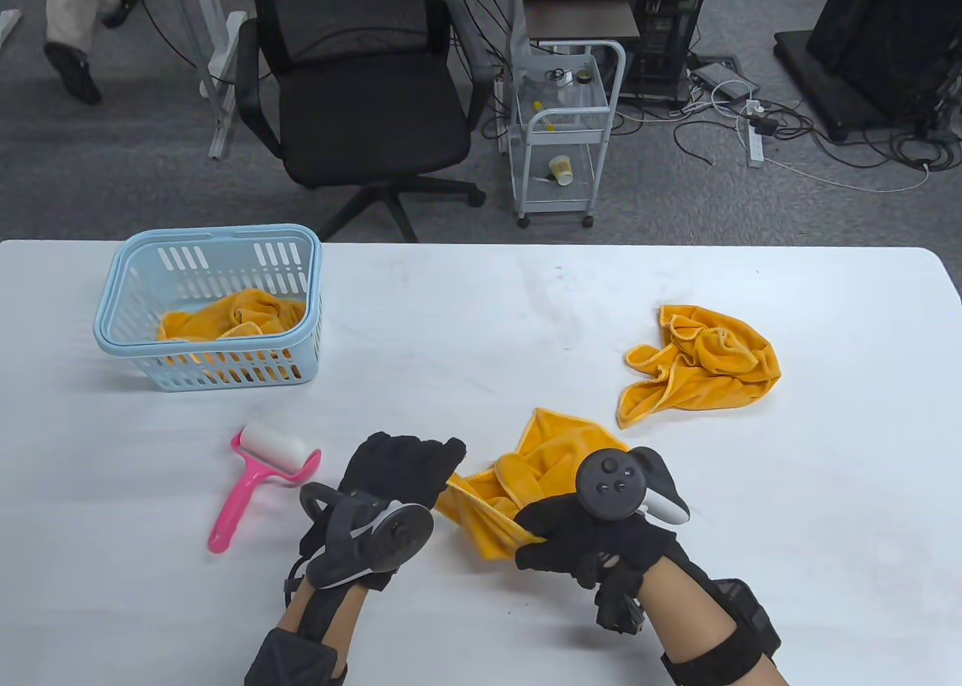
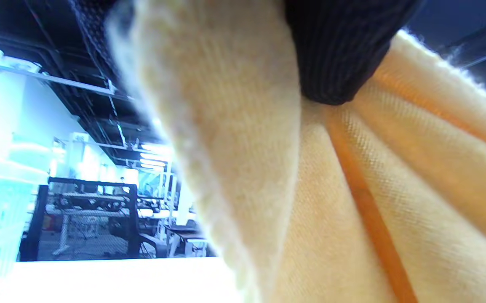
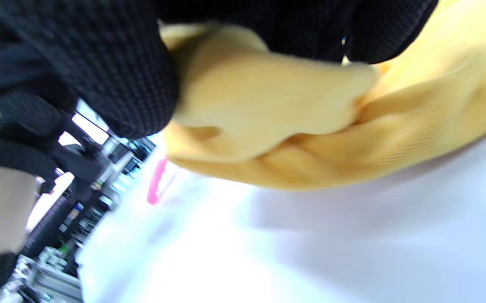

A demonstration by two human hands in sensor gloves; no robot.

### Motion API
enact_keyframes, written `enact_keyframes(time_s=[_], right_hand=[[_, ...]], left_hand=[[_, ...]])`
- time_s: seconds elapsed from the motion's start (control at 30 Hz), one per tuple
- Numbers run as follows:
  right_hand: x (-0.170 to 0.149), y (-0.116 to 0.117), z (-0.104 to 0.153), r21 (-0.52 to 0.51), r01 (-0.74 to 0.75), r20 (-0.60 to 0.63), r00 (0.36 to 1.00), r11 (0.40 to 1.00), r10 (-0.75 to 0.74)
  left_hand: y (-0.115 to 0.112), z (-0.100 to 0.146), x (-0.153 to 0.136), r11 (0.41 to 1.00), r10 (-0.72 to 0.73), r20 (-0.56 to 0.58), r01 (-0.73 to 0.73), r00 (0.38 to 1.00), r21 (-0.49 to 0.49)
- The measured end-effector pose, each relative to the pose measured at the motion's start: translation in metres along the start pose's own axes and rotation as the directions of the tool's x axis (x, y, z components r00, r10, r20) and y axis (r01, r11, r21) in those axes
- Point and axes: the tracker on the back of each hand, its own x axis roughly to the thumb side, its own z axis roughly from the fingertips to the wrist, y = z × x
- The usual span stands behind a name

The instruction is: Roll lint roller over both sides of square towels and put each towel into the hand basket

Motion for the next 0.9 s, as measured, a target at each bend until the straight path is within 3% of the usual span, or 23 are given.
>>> enact_keyframes(time_s=[0.13, 0.47, 0.57, 0.67, 0.73, 0.9], right_hand=[[-0.001, -0.019, 0.011, -0.022, -0.102, -0.043, 0.994, 0.995, 0.101], [0.003, -0.114, 0.067, -0.158, -0.272, -0.183, 0.953, 0.949, 0.243], [0.017, -0.141, 0.091, -0.211, -0.291, -0.17, 0.951, 0.933, 0.258], [0.041, -0.164, 0.117, -0.263, -0.4, -0.212, 0.912, 0.878, 0.351], [0.058, -0.176, 0.132, -0.29, -0.382, -0.176, 0.923, 0.878, 0.343], [0.094, -0.204, 0.165, -0.336, -0.392, -0.142, 0.92, 0.856, 0.365]], left_hand=[[0.017, -0.001, -0.013, 0.999, 0.033, -0.051, -0.03, 0.998, 0.043], [0.081, -0.022, -0.024, 0.997, -0.024, -0.057, 0.028, 0.998, 0.073], [0.108, -0.024, -0.027, 0.996, -0.019, -0.041, 0.022, 0.999, 0.09], [0.137, -0.023, -0.031, 0.994, -0.008, -0.029, 0.011, 1.0, 0.11], [0.157, -0.022, -0.032, 0.997, 0.034, -0.007, -0.033, 0.999, 0.07], [0.206, -0.016, -0.033, 0.994, 0.023, 0.034, -0.027, 0.999, 0.103]])
